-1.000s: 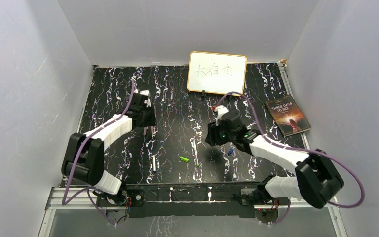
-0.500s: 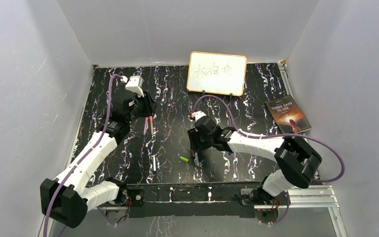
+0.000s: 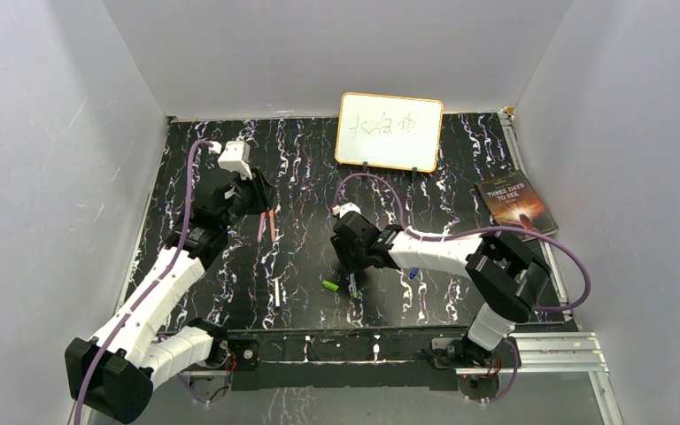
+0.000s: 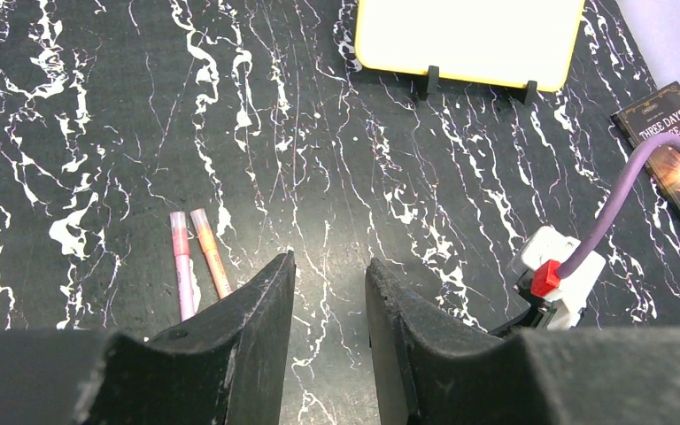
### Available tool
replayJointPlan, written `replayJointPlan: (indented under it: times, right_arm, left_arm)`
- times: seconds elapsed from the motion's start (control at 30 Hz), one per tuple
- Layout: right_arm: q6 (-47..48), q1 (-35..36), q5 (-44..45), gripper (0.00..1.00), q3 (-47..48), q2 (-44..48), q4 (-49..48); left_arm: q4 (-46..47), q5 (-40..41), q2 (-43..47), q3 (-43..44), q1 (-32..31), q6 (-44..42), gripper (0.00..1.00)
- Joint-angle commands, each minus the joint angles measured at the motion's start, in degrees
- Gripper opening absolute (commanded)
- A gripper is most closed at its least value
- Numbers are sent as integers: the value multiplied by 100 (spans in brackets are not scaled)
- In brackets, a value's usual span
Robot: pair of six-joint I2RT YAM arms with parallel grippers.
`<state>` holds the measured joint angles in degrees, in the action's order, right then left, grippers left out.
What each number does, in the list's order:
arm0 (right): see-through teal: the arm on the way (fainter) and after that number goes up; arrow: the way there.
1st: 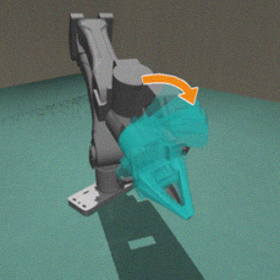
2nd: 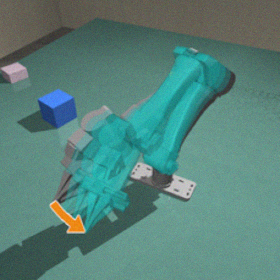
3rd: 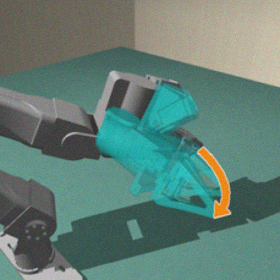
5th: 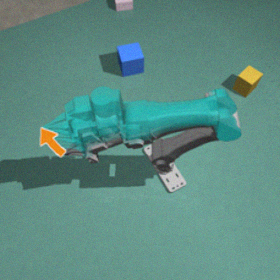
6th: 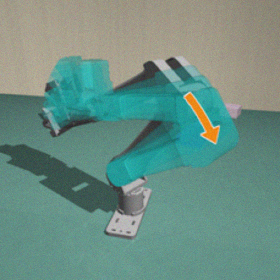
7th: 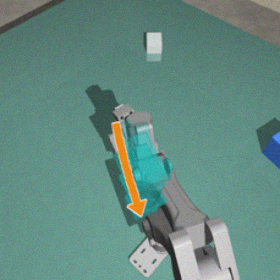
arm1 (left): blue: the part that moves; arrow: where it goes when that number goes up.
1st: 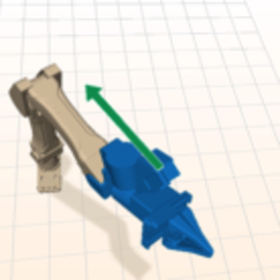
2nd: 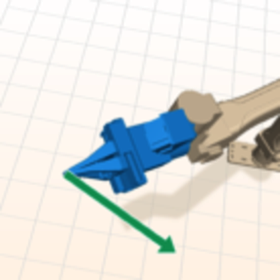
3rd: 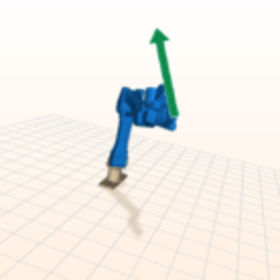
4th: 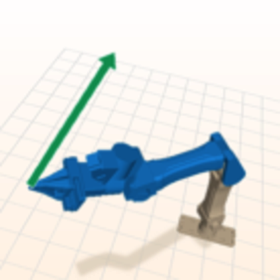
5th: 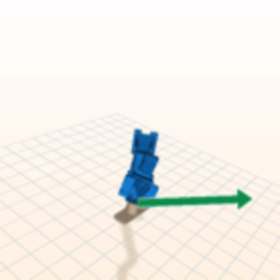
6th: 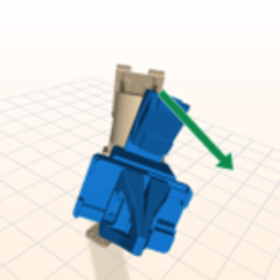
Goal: Insert the pens into the pen caps
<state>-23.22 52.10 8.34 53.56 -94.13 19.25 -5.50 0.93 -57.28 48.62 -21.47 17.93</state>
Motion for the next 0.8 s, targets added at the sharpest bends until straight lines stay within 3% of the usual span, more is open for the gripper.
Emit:
replayJointPlan:
  times: [0.0,0.33,0.6,0.77]
  right_arm:
    - [-112,103,413,44,295,-117,107]
    - [-147,238,461,42,310,-346,147]
    - [-200,240,433,4,382,-323,122]
    - [-209,182,532,0,419,-86,-46]
  left_arm:
    - [37,49,85,-16,-3,-79,33]
    - [49,-25,11,-2,1,-62,33]
    - [55,-120,-16,13,2,-47,33]
    - [214,-503,-23,-8,3,114,33]
